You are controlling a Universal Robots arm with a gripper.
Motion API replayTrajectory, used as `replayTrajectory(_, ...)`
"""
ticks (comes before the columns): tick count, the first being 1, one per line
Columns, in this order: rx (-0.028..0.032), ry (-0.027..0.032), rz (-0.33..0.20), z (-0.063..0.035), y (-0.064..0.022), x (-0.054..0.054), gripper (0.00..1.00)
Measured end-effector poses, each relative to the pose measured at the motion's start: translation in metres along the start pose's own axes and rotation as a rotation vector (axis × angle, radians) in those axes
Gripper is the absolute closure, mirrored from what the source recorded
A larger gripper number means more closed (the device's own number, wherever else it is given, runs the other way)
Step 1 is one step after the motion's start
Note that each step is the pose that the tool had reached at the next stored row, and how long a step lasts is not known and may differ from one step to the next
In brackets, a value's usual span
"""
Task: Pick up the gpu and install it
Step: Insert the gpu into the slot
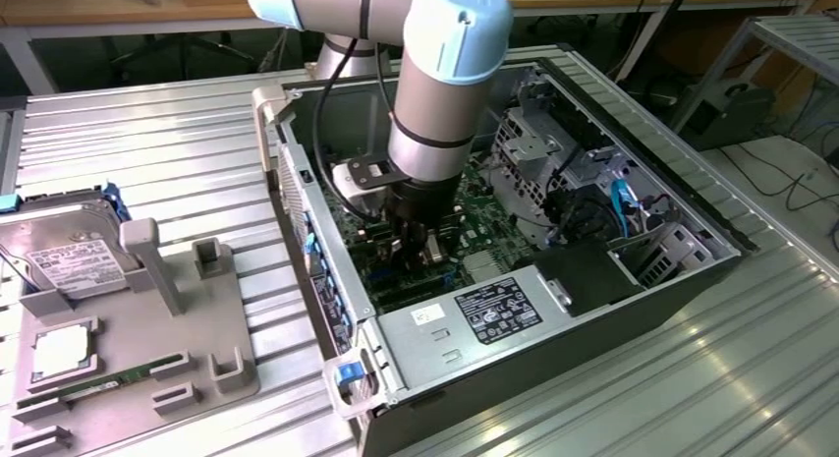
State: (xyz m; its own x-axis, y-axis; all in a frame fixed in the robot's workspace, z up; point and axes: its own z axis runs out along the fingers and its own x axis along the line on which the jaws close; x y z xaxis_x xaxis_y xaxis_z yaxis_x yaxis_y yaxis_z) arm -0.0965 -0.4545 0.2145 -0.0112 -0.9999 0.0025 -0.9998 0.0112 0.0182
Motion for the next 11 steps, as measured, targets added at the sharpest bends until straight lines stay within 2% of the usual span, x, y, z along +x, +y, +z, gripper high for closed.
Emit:
replayTrajectory(4,0.0003,-0.0004,0.0,-0.0006,0.0,0.0,0.71)
replayTrajectory(5,-0.0001,0.0003,0.0,-0.0021,0.0,0.0,0.64)
replayTrajectory(6,0.0002,-0.0002,0.0,-0.0051,0.0,0.0,0.64)
replayTrajectory(8,0.0004,-0.0001,0.0,-0.0145,0.0002,0.0,0.64)
replayTrajectory(11,0.0015,0.0001,0.0,-0.039,0.0007,-0.001,0.64)
